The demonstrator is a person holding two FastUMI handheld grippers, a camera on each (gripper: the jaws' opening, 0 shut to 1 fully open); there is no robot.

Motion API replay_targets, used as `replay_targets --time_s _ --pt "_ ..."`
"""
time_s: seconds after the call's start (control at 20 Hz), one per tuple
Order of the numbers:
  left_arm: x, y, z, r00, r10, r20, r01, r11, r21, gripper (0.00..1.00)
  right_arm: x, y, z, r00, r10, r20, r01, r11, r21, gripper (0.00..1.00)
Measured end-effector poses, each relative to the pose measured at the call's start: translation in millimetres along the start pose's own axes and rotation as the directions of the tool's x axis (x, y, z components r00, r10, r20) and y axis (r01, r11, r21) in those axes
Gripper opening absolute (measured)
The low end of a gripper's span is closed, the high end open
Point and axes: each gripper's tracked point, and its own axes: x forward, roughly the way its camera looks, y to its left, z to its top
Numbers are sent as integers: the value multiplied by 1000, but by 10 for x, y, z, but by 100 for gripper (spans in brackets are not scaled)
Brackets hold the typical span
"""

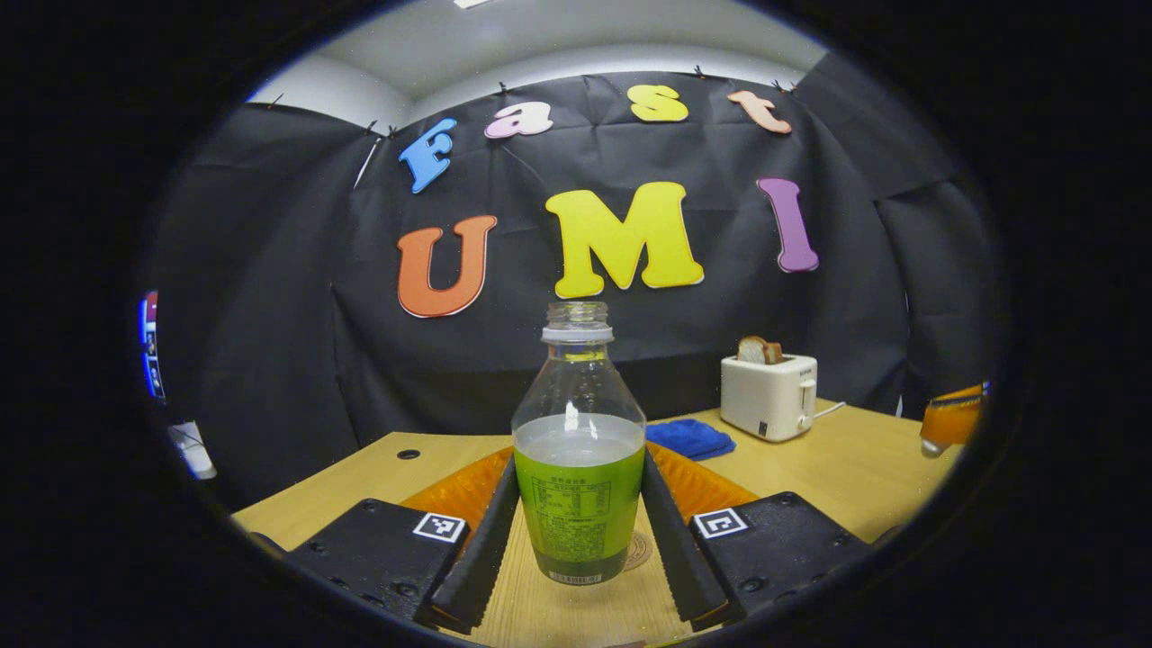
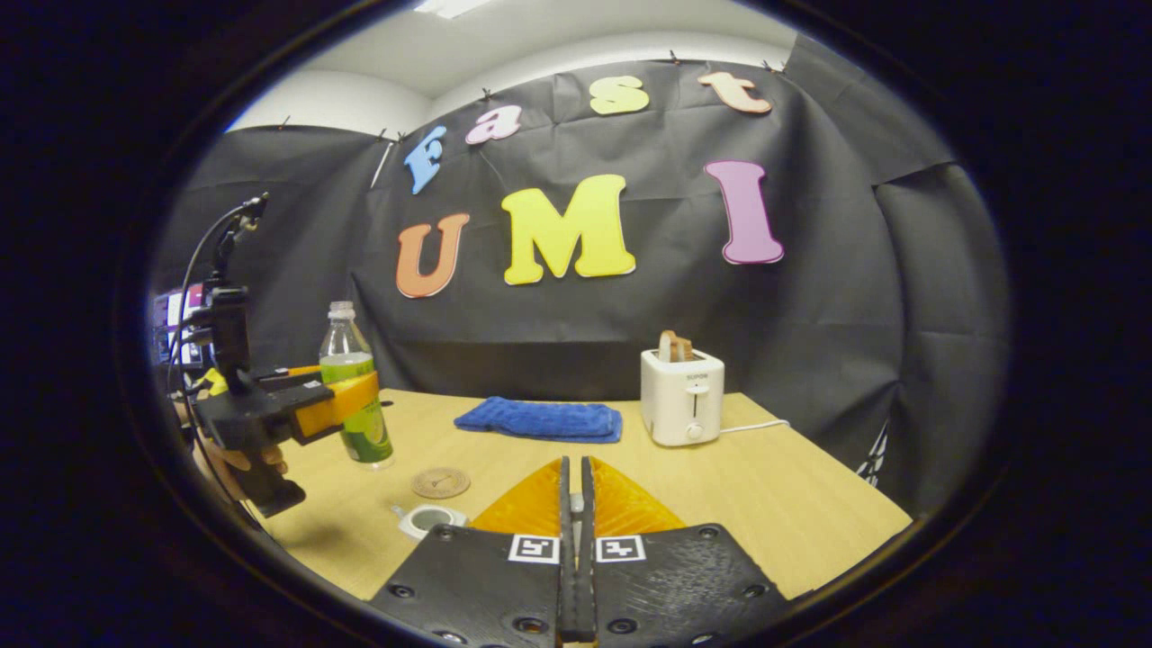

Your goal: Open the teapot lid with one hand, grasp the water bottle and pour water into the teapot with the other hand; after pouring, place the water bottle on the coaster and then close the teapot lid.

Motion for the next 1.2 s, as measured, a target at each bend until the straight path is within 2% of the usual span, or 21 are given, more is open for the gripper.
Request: replay_targets --time_s 0.15,0.35,0.65,0.9,1.05,1.2 --pt "283 59 -158 999 13 -30 -14 999 -43 77 149 45 -10 1000 18 -8 -17 1000 19 0" --pt "559 -83 -425 998 -32 -58 28 996 -79 77 250 -37 -142 1000 13 -25 -12 1000 19 1" --pt "653 -190 -730 993 -48 -107 41 997 -67 78 337 -196 -309 998 -11 -60 13 1000 28 0" --pt "651 -177 -754 994 -43 -103 39 999 -35 80 315 -120 -301 999 5 -53 -4 1000 20 0" --pt "607 -152 -674 995 -31 -90 30 999 -16 92 290 -96 -296 999 5 -52 -4 1000 14 0" --pt "535 -145 -514 997 -43 -60 42 999 -6 94 250 -10 -308 998 17 -54 -17 1000 1 0"
